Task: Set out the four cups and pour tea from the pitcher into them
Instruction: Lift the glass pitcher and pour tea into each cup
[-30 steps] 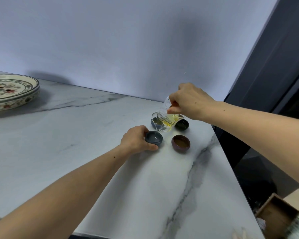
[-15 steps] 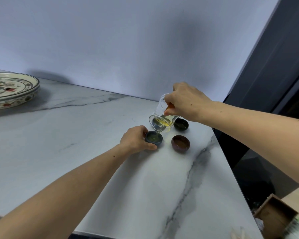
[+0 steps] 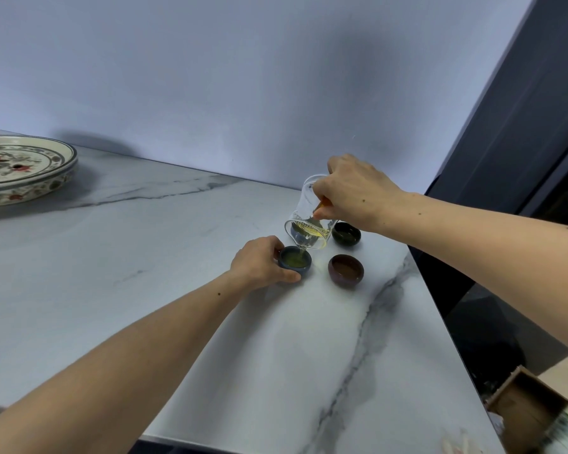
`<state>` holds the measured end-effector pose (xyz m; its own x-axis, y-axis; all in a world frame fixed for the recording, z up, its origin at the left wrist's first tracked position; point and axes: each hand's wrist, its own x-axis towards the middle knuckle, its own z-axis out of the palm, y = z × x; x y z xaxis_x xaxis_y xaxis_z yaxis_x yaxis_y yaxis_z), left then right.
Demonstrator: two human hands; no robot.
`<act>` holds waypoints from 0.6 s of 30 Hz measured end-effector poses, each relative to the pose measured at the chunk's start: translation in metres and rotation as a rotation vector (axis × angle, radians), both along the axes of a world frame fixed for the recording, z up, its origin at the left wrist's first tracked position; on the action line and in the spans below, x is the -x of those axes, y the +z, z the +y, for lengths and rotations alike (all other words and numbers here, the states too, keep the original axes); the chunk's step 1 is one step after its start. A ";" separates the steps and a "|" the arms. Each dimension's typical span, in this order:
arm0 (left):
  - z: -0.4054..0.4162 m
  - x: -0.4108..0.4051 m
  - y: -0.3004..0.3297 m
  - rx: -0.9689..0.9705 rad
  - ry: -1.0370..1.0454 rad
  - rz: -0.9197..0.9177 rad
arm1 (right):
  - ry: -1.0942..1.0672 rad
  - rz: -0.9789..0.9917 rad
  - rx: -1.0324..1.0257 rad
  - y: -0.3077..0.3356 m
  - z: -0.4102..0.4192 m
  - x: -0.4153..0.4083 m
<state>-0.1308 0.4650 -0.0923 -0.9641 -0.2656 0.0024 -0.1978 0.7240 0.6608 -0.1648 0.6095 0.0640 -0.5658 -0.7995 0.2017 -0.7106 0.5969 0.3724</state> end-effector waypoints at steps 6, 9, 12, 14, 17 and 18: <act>0.000 0.000 0.000 0.001 0.001 -0.001 | -0.002 0.015 -0.014 -0.002 0.001 0.000; 0.000 0.000 0.000 0.001 0.004 0.002 | -0.006 0.020 -0.018 -0.004 0.000 0.000; 0.000 0.000 -0.001 -0.008 0.005 0.000 | -0.014 0.005 -0.020 -0.007 0.000 0.000; 0.000 0.000 -0.001 -0.008 0.005 0.000 | -0.014 0.000 -0.017 -0.008 0.000 -0.001; 0.000 0.000 -0.001 -0.007 0.008 0.000 | -0.015 -0.004 -0.015 -0.008 0.001 -0.001; 0.000 0.000 -0.001 -0.009 0.010 0.000 | -0.016 -0.006 -0.014 -0.008 0.001 -0.002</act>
<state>-0.1306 0.4647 -0.0934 -0.9614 -0.2752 -0.0001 -0.2051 0.7160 0.6673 -0.1631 0.6101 0.0560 -0.5795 -0.7933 0.1865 -0.7037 0.6026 0.3765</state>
